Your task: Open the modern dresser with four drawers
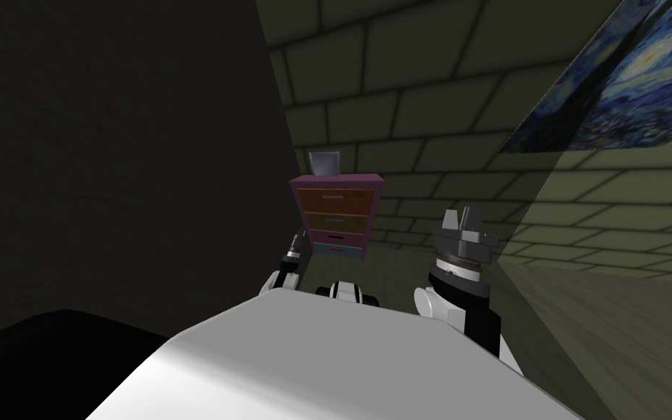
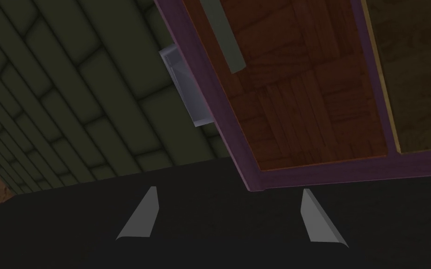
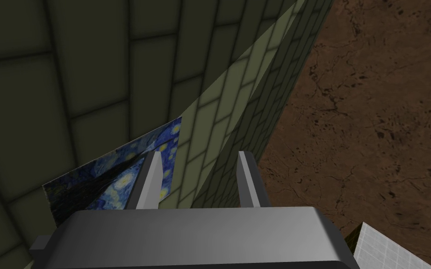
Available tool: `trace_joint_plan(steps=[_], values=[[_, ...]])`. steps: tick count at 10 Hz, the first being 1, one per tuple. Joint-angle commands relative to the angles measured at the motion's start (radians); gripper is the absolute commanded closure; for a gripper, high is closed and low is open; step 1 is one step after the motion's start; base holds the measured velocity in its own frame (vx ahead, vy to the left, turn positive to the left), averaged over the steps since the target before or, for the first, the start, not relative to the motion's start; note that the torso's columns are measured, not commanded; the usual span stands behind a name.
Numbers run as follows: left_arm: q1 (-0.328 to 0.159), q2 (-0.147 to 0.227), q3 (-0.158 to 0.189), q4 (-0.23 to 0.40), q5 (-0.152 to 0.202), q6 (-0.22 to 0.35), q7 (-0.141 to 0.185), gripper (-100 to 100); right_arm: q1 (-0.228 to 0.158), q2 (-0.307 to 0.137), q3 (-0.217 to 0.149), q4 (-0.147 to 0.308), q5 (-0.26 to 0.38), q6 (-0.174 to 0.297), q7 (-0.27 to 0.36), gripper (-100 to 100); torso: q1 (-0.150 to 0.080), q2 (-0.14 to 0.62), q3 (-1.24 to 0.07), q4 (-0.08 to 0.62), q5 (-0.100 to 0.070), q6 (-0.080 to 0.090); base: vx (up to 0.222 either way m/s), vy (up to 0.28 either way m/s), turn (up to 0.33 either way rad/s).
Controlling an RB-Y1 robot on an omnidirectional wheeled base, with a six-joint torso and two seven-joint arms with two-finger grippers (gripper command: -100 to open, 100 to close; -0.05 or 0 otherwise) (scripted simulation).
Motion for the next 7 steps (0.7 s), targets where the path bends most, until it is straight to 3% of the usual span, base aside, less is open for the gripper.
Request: trace_joint_plan(steps=[1,7], values=[[-0.026,0.001,-0.001,0.069,0.002,-0.023,0.001,-100,0.0,0.0,0.0,0.0,0.0,0.0,0.0,0,0.001,0.0,0.0,0.0,0.0,0.0,0.064,-0.017,0.002],[-0.088,0.005,-0.006,0.237,0.006,-0.082,0.004,-100,0.0,0.0,0.0,0.0,0.0,0.0,0.0,0,-0.001,-0.001,0.0,0.0,0.0,0.0,0.084,-0.028,0.005]])
